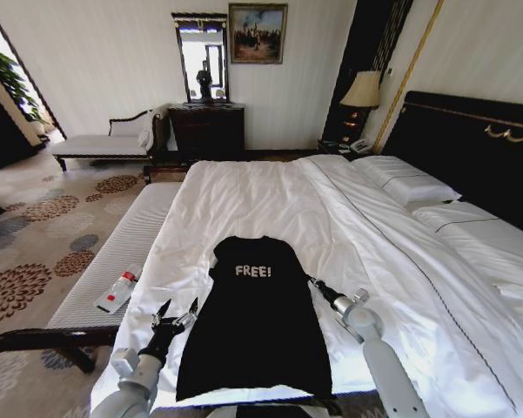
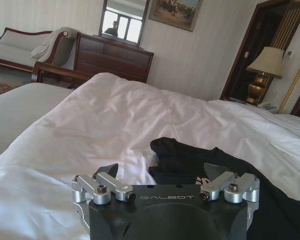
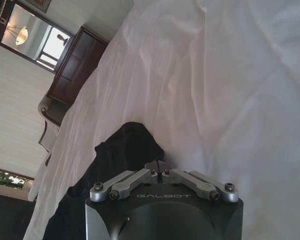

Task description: Fold the clothes on the bed.

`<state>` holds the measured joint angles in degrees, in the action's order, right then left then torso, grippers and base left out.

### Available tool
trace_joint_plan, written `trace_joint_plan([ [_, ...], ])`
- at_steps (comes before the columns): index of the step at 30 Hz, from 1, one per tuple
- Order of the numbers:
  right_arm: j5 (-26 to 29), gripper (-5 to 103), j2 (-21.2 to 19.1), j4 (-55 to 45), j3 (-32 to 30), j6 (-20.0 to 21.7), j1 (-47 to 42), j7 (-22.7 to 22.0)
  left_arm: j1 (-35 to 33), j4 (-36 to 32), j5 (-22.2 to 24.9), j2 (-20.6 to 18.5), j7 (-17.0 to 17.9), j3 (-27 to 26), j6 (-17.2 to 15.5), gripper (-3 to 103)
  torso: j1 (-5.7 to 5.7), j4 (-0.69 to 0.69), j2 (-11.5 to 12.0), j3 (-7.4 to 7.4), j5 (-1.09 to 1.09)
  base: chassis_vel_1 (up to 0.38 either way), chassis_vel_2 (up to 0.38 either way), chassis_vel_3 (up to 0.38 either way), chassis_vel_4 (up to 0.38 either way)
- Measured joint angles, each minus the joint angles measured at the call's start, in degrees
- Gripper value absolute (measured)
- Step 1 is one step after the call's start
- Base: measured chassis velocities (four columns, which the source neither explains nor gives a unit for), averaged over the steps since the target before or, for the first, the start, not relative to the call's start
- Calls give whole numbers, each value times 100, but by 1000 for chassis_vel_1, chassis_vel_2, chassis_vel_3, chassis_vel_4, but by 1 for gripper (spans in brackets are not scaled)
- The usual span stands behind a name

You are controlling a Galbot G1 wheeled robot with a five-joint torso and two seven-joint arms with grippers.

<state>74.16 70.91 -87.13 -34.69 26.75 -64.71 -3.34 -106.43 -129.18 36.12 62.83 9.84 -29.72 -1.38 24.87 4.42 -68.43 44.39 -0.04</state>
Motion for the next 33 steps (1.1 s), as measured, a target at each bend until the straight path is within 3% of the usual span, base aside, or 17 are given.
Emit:
trace_joint_plan([
  [16,-503,0,-1214,762,223,-171,1000,192,-62,-81,100,56,-88,-158,32,98,0,-1,0,0,1,0,0,0,0],
  [23,-879,0,-1373,1030,545,-323,1176,424,-98,-86,100,60,-111,-177,44,98,0,0,0,0,1,0,0,0,0],
  [33,-1204,0,-1177,1070,966,-397,1370,454,-205,-106,81,91,-177,-302,109,98,0,-1,0,0,0,0,0,0,0],
])
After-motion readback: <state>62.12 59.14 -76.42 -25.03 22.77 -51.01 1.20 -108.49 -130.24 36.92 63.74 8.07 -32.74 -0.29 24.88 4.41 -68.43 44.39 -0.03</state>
